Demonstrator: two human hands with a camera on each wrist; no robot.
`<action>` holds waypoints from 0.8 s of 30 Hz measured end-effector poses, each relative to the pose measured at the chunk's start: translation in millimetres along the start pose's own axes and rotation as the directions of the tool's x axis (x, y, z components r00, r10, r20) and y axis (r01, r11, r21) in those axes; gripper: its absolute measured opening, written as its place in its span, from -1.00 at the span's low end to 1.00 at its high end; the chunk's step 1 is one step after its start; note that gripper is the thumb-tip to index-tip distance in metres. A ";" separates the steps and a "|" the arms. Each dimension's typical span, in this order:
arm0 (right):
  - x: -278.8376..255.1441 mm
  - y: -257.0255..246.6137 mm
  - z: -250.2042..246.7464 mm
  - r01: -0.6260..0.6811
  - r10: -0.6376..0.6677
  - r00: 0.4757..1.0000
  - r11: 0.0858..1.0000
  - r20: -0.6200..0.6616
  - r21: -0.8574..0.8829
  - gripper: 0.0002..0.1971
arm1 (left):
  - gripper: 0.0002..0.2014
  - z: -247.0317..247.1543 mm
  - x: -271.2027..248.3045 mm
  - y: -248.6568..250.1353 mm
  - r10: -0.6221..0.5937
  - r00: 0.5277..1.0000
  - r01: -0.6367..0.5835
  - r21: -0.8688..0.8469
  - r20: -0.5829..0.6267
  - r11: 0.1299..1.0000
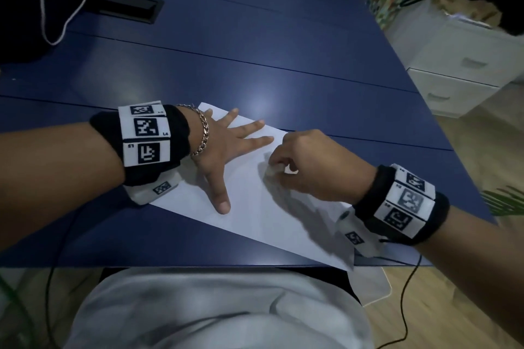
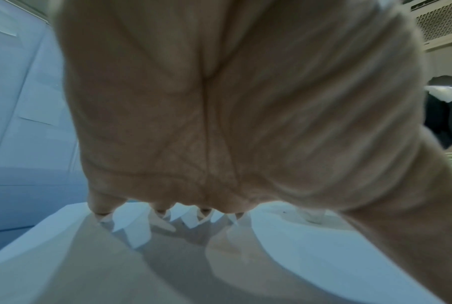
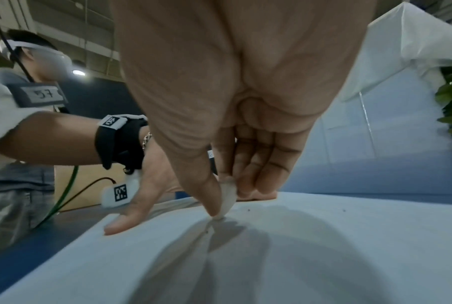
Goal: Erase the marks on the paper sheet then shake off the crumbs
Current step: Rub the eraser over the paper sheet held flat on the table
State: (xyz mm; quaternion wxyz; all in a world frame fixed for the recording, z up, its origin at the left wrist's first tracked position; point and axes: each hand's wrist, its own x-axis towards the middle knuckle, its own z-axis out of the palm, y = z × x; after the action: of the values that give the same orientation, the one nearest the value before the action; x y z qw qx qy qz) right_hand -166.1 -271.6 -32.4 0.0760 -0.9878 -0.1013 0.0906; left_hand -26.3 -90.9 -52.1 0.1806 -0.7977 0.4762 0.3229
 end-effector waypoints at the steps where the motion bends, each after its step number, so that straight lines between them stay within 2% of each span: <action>1: 2.0 3.2 -2.5 -0.006 0.006 1.000 1.000 0.003 -0.012 -0.91 | 0.64 0.6 0.5 -0.7 0.000 1.000 0.000 -0.003 0.001 1.000; 5: 11.9 19.4 -10.5 -0.130 0.128 0.990 0.991 -0.060 -0.031 -0.85 | 0.63 1.0 0.6 -1.6 0.004 1.000 -0.004 0.001 0.003 1.000; 7: 7.7 9.6 -6.4 -0.103 0.100 0.993 0.994 -0.059 -0.047 -0.87 | 0.63 0.5 0.1 -1.6 -0.002 1.000 0.002 0.004 0.002 1.000; 9: -2.1 -7.8 -1.2 -0.008 0.008 1.000 0.999 0.002 -0.042 -0.86 | 0.64 0.0 0.0 -0.9 -0.002 1.000 0.002 -0.004 0.003 1.000; 11: -4.7 -11.3 -2.2 0.024 -0.022 0.998 0.999 0.066 -0.040 -0.84 | 0.64 -0.7 0.7 -0.4 0.003 1.000 -0.003 -0.002 0.003 1.000; 16: 7.4 10.0 -10.0 -0.116 0.114 0.992 0.992 -0.052 -0.053 -0.81 | 0.63 -0.3 0.5 -0.4 0.001 1.000 -0.001 0.016 0.006 1.000; 18: 0.7 -4.2 -3.6 -0.056 0.054 0.998 0.996 -0.036 -0.074 -0.85 | 0.63 0.2 0.5 -1.4 -0.002 1.000 0.002 0.004 0.001 1.000; 21: -9.9 -21.1 0.2 0.046 -0.043 0.997 0.998 0.070 -0.048 -0.88 | 0.64 1.1 2.2 -1.0 0.001 1.000 -0.001 0.003 -0.012 1.000; 24: 5.9 6.3 -8.3 -0.066 0.066 0.998 0.996 0.000 -0.058 -0.86 | 0.64 1.6 2.5 -1.1 0.001 1.000 -0.001 0.011 -0.012 1.000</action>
State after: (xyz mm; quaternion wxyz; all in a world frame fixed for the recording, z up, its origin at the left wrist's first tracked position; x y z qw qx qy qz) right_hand -157.6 -277.5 -26.4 0.0444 -0.9923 -0.0714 0.0909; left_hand -25.0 -91.0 -55.1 0.1819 -0.7984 0.4792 0.3158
